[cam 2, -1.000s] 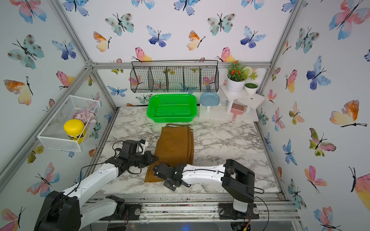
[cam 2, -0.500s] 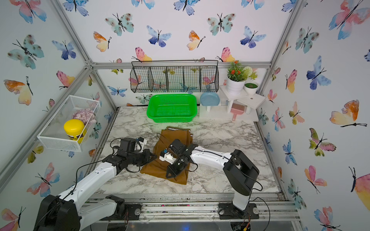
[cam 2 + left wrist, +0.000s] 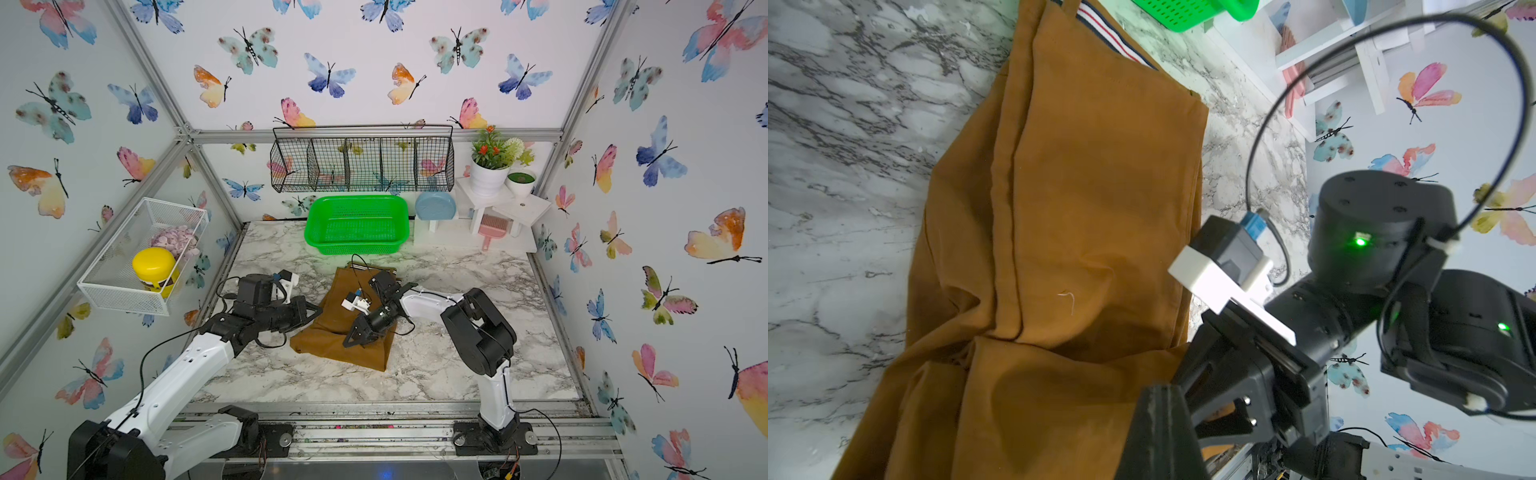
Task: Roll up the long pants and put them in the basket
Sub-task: Roll the long pant at the center of the board.
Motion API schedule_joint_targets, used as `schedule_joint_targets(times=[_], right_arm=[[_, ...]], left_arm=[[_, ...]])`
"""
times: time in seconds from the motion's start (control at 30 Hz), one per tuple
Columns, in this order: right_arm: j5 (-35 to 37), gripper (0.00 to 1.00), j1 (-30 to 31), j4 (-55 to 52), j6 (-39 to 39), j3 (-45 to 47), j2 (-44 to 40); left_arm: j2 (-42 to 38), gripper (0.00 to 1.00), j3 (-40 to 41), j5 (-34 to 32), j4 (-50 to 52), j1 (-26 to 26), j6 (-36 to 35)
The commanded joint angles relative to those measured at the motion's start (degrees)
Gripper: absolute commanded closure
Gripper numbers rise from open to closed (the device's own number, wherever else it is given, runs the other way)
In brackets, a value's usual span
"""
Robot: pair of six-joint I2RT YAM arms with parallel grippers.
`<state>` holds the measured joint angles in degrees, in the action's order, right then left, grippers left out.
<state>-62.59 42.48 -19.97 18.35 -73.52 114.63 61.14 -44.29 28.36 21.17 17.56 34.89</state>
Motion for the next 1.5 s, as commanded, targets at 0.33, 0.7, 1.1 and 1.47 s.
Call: schedule_joint_targets(times=[0.33, 0.7, 1.1, 1.47], right_arm=[[0.6, 0.85, -7.8, 16.4, 10.7, -3.8, 7.9], [1.4, 0.85, -10.1, 24.6, 15.7, 0.8, 10.3], [0.5, 0.85, -11.7, 29.7, 18.0, 4.3, 11.9], [0.5, 0.85, -11.7, 28.8, 16.5, 3.5, 13.8]], left_arm=[[-0.7, 1.00, -0.7, 2.9, 2.0, -0.4, -1.6], [4.0, 1.00, 4.1, 6.6, -4.1, 0.7, 0.1], [13.9, 1.00, 2.2, 3.9, -11.4, 0.8, 1.0], [21.7, 1.00, -0.1, 2.4, -14.7, 0.9, 0.5]])
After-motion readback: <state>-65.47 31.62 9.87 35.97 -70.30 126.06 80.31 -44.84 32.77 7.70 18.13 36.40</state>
